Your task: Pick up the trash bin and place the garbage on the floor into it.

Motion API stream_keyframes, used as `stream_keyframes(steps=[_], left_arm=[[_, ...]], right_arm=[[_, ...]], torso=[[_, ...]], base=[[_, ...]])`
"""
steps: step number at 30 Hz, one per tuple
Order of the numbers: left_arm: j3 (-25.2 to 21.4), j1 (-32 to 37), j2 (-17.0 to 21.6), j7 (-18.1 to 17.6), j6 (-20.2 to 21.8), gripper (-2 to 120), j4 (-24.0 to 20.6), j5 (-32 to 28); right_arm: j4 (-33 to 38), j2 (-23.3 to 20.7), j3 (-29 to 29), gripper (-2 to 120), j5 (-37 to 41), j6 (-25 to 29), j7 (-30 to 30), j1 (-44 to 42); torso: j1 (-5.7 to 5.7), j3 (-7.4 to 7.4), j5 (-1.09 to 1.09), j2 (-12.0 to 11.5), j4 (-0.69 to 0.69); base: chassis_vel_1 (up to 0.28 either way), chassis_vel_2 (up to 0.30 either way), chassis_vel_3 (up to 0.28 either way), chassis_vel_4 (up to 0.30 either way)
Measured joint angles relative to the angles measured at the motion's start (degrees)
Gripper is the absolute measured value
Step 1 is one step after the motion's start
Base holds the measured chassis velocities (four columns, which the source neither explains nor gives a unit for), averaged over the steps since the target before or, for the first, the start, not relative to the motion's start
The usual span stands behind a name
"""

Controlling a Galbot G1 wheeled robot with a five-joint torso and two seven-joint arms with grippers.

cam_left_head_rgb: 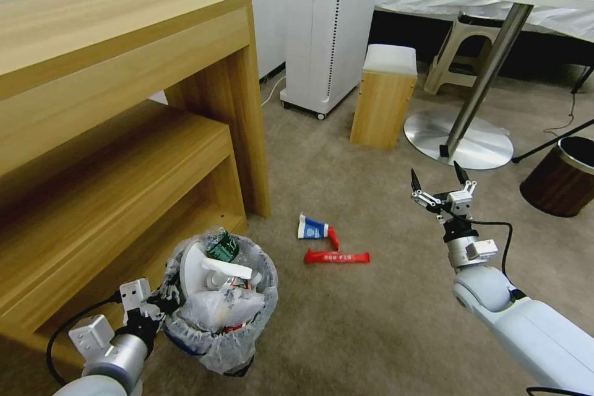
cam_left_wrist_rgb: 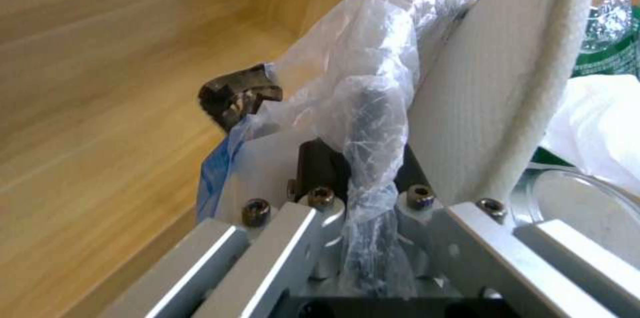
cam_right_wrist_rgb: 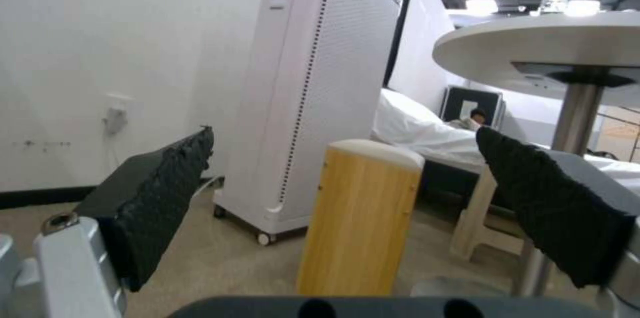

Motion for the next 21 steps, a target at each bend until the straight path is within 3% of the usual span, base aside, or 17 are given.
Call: stream_keyframes(steps=[4, 21], left_arm=[[0.0, 0.0, 0.1, 0.0, 0.0, 2, 0.0, -0.1], [1.0, 1.1, 0.6, 0.3, 0.6, 2, -1.5, 0.3]], right_arm=[[-0.1, 0.1, -0.6, 100, 0.2, 1.1, -1.0, 0.2], [0.6, -0.5, -0.2, 100, 0.5, 1.5, -2.8, -0.5]], torso=[[0.01, 0.0, -0.03, 0.0, 0.01], [-0.01, -0.02, -0.02, 0.0, -0.01]], base=[[-0.088, 0.12, 0.094, -0.096], [0.0, 0.0, 0.0, 0.0]])
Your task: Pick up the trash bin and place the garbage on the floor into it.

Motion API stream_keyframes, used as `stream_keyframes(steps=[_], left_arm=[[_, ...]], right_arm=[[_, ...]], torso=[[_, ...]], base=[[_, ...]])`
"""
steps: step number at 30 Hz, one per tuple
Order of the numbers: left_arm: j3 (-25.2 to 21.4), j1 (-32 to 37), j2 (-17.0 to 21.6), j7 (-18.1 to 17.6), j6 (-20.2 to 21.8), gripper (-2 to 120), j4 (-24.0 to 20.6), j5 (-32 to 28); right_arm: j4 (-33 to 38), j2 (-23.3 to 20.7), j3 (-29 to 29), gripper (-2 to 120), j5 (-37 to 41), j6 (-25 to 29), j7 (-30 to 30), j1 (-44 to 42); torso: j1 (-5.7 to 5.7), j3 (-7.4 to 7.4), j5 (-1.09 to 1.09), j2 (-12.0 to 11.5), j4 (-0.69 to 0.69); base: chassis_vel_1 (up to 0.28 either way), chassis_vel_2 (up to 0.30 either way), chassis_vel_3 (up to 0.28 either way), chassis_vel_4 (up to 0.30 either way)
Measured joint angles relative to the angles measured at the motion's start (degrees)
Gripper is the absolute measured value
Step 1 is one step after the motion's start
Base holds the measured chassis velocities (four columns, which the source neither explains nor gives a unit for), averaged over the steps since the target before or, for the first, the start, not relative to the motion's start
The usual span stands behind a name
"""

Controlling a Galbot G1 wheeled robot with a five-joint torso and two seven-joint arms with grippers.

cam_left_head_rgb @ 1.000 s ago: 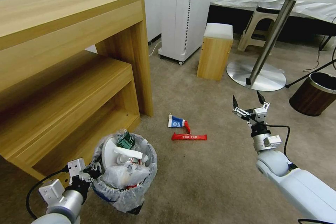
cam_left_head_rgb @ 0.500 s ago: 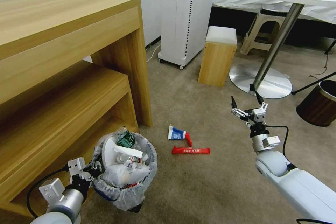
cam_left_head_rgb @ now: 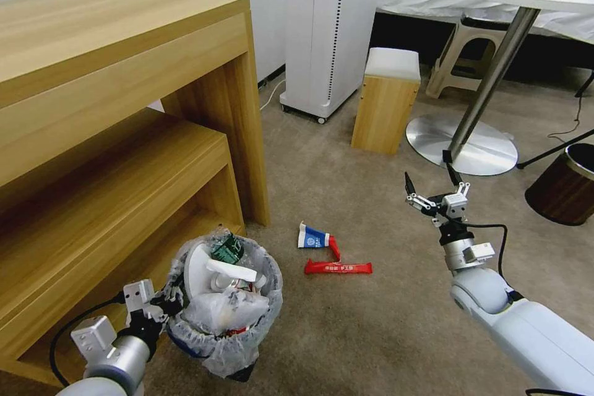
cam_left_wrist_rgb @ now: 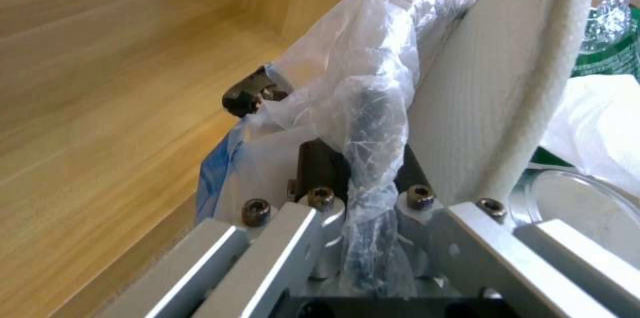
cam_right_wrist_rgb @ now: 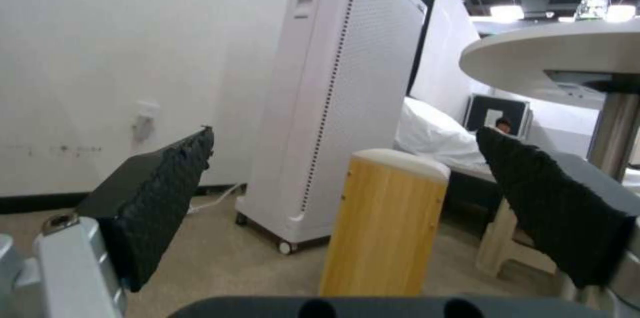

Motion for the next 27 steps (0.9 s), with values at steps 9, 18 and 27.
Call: stream_keyframes(steps=[9, 18, 27], left_arm=[[0.2, 2.3, -0.3, 0.8, 0.0, 2, -1.8, 1.6], [0.3, 3.0, -0.3, 1.2, 0.0, 2, -3.1, 2.2], [1.0, 3.0, -0.1, 1.8, 0.1, 2, -3.1, 2.6]], right_arm=[[1.5, 0.1, 0.4, 100, -0.2, -0.2, 1.1, -0.7], [2.9, -0.3, 0.2, 100, -0.5, -1.1, 1.9, -0.8], [3.7, -1.0, -0.1, 100, -0.5, -1.8, 2.1, -1.0]], torso=[[0.0, 0.0, 0.0, 0.0, 0.01], [0.0, 0.0, 0.0, 0.0, 0.01], [0.0, 0.0, 0.0, 0.0, 0.01]], base=[[0.0, 0.0, 0.0, 0.0], [0.0, 0.0, 0.0, 0.0], [0.0, 0.0, 0.0, 0.0]])
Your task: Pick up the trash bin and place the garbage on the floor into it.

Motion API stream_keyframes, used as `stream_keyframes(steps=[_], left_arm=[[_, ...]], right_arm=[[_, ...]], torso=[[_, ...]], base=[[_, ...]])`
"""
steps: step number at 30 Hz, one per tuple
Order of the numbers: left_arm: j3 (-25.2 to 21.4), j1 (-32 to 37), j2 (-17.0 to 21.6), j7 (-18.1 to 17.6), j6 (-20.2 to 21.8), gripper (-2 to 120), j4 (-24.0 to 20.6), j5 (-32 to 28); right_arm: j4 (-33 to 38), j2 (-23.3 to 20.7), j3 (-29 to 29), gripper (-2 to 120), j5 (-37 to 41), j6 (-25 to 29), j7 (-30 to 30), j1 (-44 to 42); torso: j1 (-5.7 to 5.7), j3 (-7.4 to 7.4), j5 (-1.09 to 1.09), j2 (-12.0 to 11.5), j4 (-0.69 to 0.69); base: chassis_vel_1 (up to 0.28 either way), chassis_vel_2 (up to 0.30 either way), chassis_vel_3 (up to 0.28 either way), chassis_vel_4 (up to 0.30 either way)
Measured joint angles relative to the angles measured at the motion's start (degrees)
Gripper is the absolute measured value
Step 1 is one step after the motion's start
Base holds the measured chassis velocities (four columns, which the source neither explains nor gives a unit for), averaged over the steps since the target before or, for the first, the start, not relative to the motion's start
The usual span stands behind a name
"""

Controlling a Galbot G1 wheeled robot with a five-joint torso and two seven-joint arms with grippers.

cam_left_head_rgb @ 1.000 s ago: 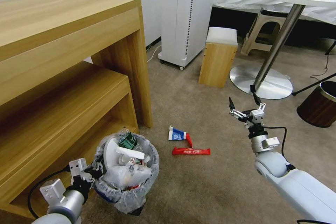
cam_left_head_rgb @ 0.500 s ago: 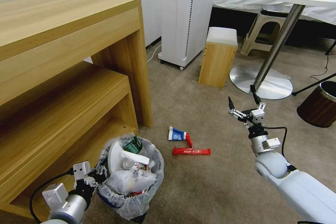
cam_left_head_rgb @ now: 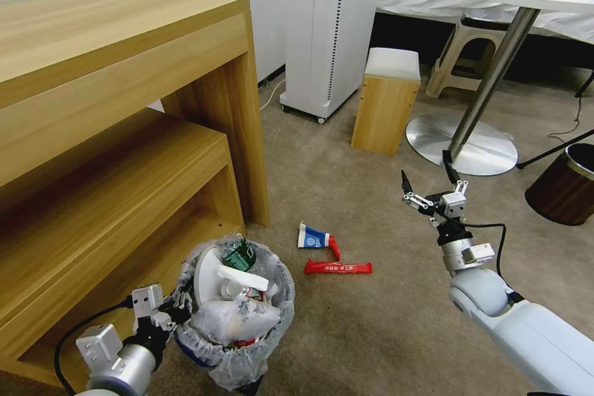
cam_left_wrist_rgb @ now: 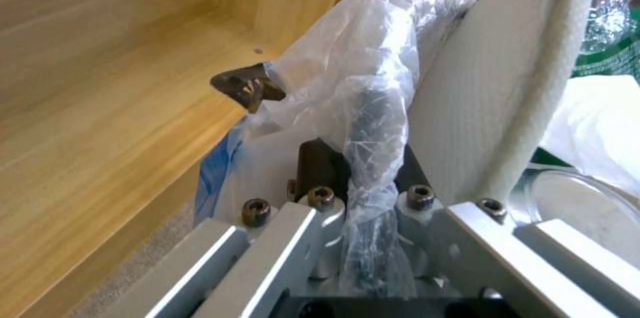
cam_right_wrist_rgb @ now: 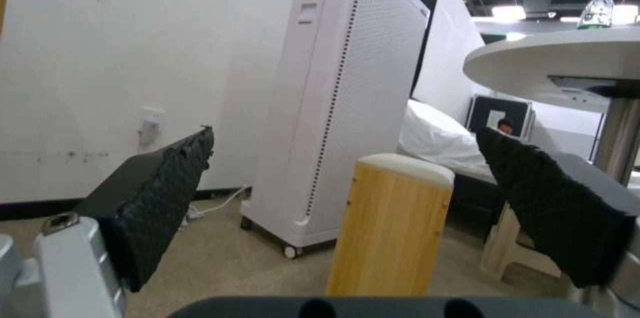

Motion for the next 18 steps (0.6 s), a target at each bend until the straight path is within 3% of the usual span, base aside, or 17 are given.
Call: stream_keyframes(steps=[18], left_arm=[[1.7, -3.0, 2.1, 1.2, 1.2, 2, 0.5, -1.4]], right_arm=[[1.0, -1.4, -1.4, 100, 1.0, -0.4, -0.3, -0.2]], torso=[[0.0, 0.0, -0.01, 0.0, 0.0]], base=[[0.0, 0.0, 0.0, 0.0]])
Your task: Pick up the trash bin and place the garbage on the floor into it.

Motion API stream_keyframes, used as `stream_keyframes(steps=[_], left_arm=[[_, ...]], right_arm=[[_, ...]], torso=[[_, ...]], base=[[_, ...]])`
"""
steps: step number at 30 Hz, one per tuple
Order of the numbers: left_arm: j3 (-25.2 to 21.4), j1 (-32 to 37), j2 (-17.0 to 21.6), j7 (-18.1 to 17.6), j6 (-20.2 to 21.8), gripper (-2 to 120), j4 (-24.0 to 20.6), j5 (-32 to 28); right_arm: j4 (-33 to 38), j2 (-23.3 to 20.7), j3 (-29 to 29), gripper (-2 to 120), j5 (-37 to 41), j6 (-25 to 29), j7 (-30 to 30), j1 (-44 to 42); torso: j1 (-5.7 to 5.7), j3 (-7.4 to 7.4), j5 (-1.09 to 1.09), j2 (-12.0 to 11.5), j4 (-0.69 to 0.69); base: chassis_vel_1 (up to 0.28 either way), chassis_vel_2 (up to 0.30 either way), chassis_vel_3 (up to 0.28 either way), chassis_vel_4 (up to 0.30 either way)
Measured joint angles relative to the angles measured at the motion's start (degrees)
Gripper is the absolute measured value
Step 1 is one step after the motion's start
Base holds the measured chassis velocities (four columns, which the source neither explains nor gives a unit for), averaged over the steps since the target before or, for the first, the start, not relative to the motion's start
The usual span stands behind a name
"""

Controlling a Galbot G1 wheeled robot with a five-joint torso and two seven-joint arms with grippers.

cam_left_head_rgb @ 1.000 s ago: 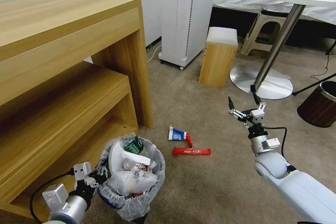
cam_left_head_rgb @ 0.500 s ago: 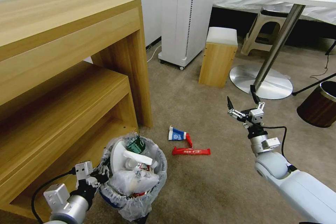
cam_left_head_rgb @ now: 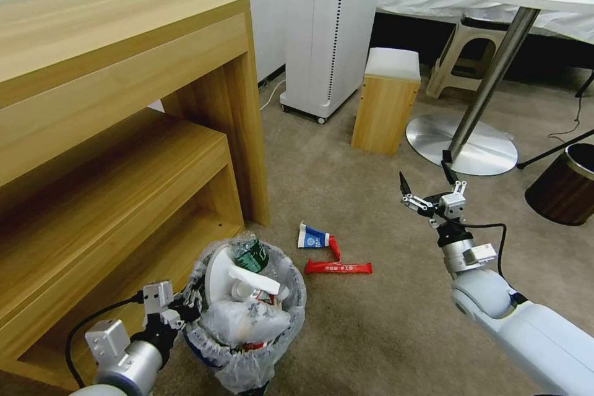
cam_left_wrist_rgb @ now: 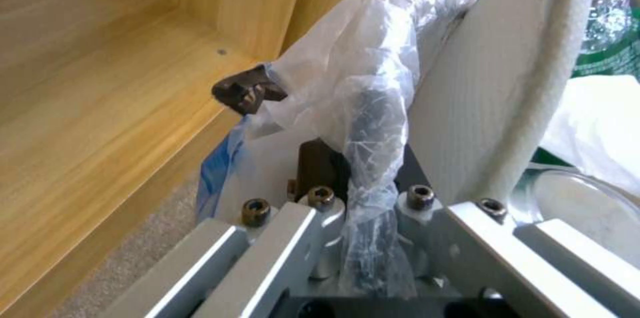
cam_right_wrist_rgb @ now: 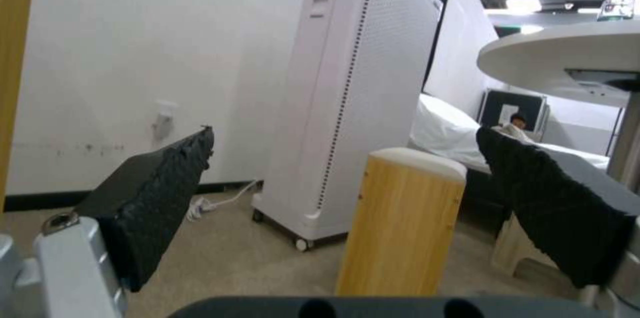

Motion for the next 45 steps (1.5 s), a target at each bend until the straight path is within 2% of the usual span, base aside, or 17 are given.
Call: stream_keyframes(steps=[7, 30, 42, 45], left_arm=[[0.5, -2.0, 0.1, -0.3, 0.4, 2, 1.0, -1.0], [0.5, -2.5, -0.5, -0.4, 0.5, 2, 1.5, -1.1], [0.0, -2.1, -0.5, -0.4, 0.3, 2, 1.5, -1.0], [-0.1, -2.1, -0.6, -0.4, 0.2, 2, 1.9, -1.0]], right_arm=[[-0.7, 0.4, 0.3, 100, -0.4, 0.1, -0.6, -0.6], [-1.4, 0.7, -0.2, 100, -0.9, 0.6, -1.0, 0.1], [-2.8, 1.1, -2.0, 100, -0.8, 1.5, -1.5, 1.6], [-3.5, 0.2, -3.7, 100, -1.1, 0.1, -1.9, 3.0]], torso=[[0.0, 0.0, 0.01, 0.0, 0.0], [0.0, 0.0, 0.01, 0.0, 0.0], [0.0, 0.0, 0.01, 0.0, 0.0], [0.0, 0.0, 0.0, 0.0, 0.0]], base=[[0.0, 0.0, 0.0, 0.0], [0.0, 0.0, 0.0, 0.0], [-0.045, 0.04, 0.052, -0.04], [0.0, 0.0, 0.0, 0.0]])
